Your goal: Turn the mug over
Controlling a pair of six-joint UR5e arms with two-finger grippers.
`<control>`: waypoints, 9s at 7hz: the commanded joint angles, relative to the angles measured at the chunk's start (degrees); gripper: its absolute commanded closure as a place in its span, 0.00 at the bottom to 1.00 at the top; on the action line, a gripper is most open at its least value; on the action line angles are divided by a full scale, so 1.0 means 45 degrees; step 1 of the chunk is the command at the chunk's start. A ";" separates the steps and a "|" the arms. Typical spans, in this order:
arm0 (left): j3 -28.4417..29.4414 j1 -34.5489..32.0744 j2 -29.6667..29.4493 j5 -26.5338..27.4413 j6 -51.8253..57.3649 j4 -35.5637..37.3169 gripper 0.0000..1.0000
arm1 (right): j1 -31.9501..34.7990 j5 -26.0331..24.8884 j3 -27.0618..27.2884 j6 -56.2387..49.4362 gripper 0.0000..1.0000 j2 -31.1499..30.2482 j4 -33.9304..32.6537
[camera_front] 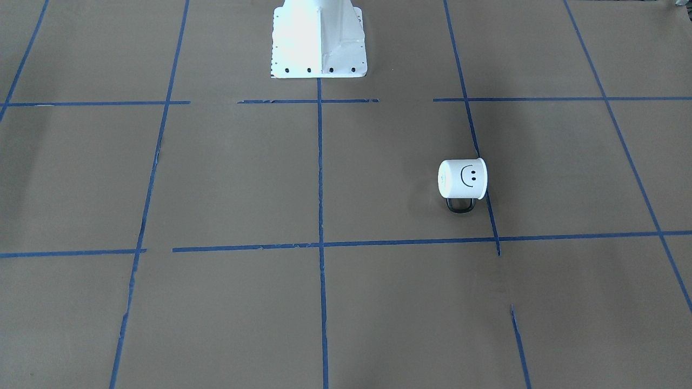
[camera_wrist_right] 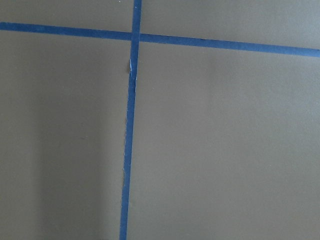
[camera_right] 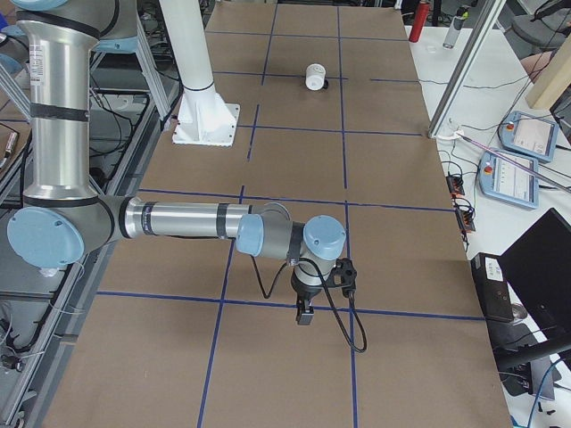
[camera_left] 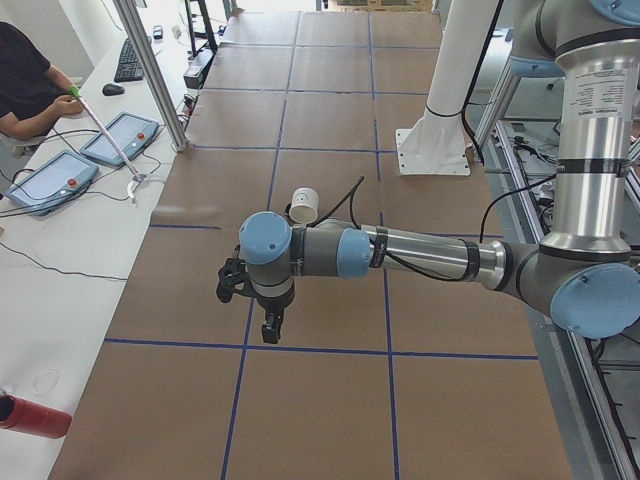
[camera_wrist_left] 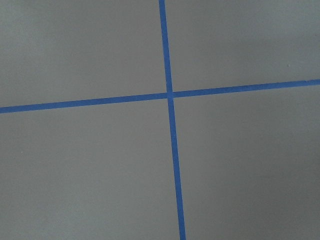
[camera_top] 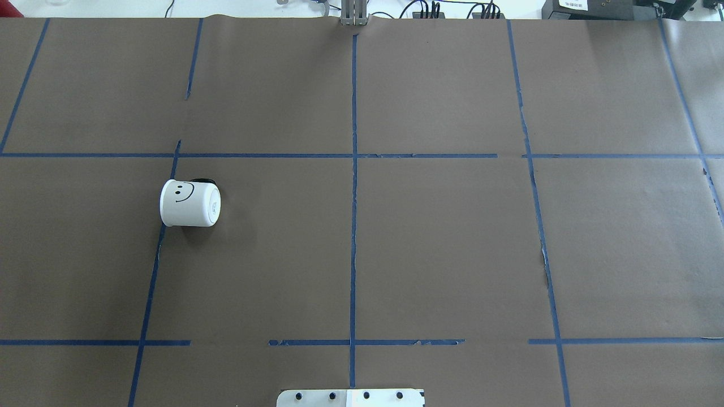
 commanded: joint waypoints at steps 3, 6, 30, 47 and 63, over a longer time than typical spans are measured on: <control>-0.0032 0.0330 0.0458 -0.1277 -0.1063 -0.3645 0.00 | 0.0000 0.0000 0.0007 0.0000 0.00 0.0000 0.0000; 0.0046 0.3506 0.0480 -0.0695 -0.9326 -0.8763 0.00 | 0.0000 0.0000 0.0007 0.0000 0.00 0.0000 0.0000; 0.7351 1.1133 -0.3445 0.4817 -2.4394 -2.6826 0.10 | 0.0000 0.0000 0.0007 0.0000 0.00 0.0000 0.0000; 0.3115 1.1328 -0.7131 0.5968 -2.5741 -1.4447 1.00 | 0.0000 0.0000 0.0007 0.0000 0.00 0.0000 0.0000; 0.5984 1.4258 -1.3387 0.7316 -2.4198 -0.1927 1.00 | 0.0000 0.0000 0.0007 0.0000 0.00 0.0000 0.0000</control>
